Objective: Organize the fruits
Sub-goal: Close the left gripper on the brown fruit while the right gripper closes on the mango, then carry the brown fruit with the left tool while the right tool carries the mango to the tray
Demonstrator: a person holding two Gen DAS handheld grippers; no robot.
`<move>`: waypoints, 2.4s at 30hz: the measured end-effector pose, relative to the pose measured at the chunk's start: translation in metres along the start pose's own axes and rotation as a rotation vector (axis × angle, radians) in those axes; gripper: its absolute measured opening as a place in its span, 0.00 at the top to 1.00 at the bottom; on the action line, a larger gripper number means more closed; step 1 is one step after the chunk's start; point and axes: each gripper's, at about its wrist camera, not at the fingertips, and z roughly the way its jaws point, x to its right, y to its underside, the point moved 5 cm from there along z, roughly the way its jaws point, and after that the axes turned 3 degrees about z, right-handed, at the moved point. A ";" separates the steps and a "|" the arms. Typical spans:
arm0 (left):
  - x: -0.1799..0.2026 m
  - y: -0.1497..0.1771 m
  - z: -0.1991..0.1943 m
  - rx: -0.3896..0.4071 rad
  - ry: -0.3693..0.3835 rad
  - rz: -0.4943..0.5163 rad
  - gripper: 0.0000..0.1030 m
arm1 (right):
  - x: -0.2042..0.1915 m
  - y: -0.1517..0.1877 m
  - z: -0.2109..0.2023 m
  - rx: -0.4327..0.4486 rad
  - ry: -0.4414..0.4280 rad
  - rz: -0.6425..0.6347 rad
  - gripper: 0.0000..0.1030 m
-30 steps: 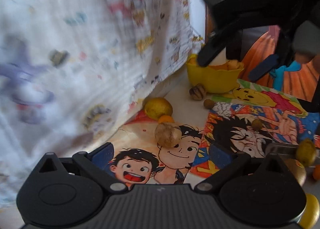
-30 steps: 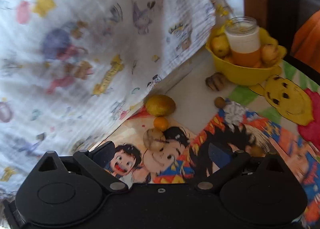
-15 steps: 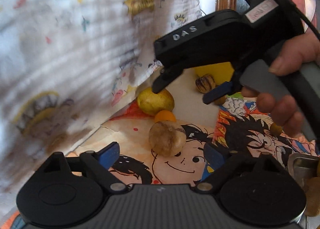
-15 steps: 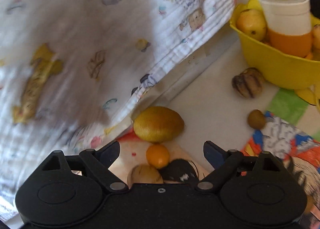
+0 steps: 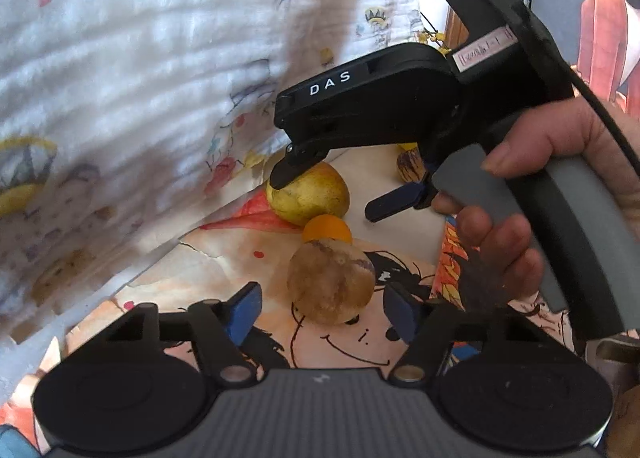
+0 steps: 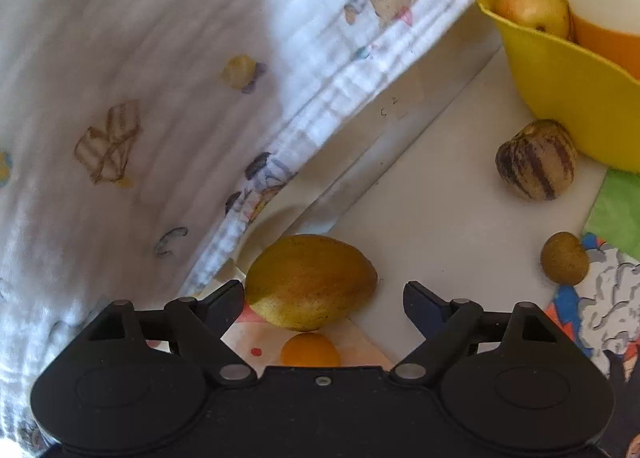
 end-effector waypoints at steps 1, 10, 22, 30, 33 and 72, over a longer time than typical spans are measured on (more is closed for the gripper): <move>0.000 -0.001 0.000 0.001 0.002 0.001 0.32 | 0.000 0.000 0.001 0.004 -0.003 -0.004 0.14; -0.002 0.000 0.005 0.008 0.013 -0.025 0.44 | 0.003 -0.001 0.010 0.006 -0.026 -0.007 0.20; -0.010 0.002 -0.003 0.012 0.043 -0.081 0.51 | -0.010 0.007 0.017 0.039 0.003 -0.048 0.26; -0.012 0.004 -0.006 0.010 0.032 -0.093 0.51 | -0.009 0.007 0.018 0.050 -0.012 -0.036 0.26; -0.011 0.003 -0.004 0.007 0.031 -0.096 0.49 | -0.007 0.005 0.019 0.048 -0.011 -0.045 0.26; -0.007 0.022 -0.047 0.020 0.088 -0.104 0.53 | 0.007 0.030 -0.037 0.113 -0.063 -0.019 0.29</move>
